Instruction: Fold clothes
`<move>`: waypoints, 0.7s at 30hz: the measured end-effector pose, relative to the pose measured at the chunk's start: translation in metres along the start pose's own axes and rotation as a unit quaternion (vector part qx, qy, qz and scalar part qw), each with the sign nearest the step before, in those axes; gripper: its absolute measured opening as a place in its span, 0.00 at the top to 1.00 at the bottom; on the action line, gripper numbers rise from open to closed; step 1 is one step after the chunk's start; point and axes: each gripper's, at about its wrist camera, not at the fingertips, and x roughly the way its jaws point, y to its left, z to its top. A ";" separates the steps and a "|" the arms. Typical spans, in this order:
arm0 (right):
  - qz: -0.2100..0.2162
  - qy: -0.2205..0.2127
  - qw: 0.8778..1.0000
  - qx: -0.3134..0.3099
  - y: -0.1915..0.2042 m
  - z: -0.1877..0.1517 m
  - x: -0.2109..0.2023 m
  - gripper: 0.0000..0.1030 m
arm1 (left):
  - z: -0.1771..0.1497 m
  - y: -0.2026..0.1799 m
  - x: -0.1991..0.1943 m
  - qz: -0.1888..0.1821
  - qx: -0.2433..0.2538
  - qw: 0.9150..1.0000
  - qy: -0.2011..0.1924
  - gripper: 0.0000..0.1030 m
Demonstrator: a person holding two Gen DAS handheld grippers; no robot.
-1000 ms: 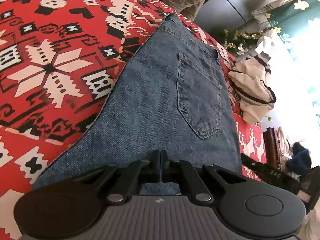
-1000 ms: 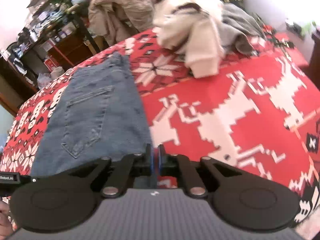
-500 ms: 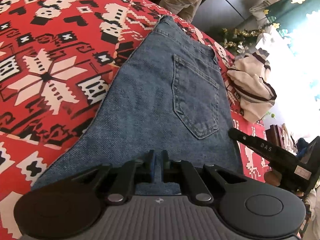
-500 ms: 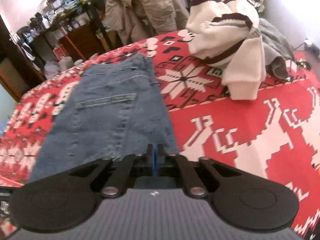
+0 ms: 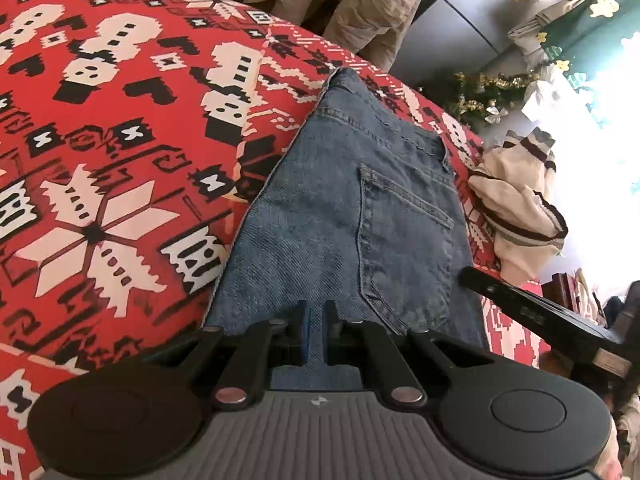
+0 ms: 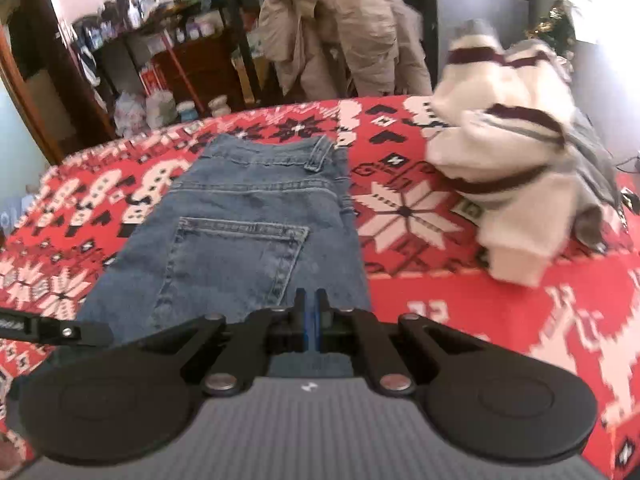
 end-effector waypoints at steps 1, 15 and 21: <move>0.000 0.002 1.000 -0.006 0.002 0.003 0.004 0.98 | -0.001 0.001 0.000 -0.001 0.001 1.000 0.002 0.96; 0.007 -0.011 0.997 -0.074 0.006 0.033 -0.004 0.96 | 0.037 -0.012 -0.014 -0.025 0.007 0.999 -0.021 0.96; -0.010 -0.003 0.994 -0.105 0.028 0.080 0.045 0.96 | 0.077 -0.023 0.016 -0.011 0.009 1.000 -0.016 0.96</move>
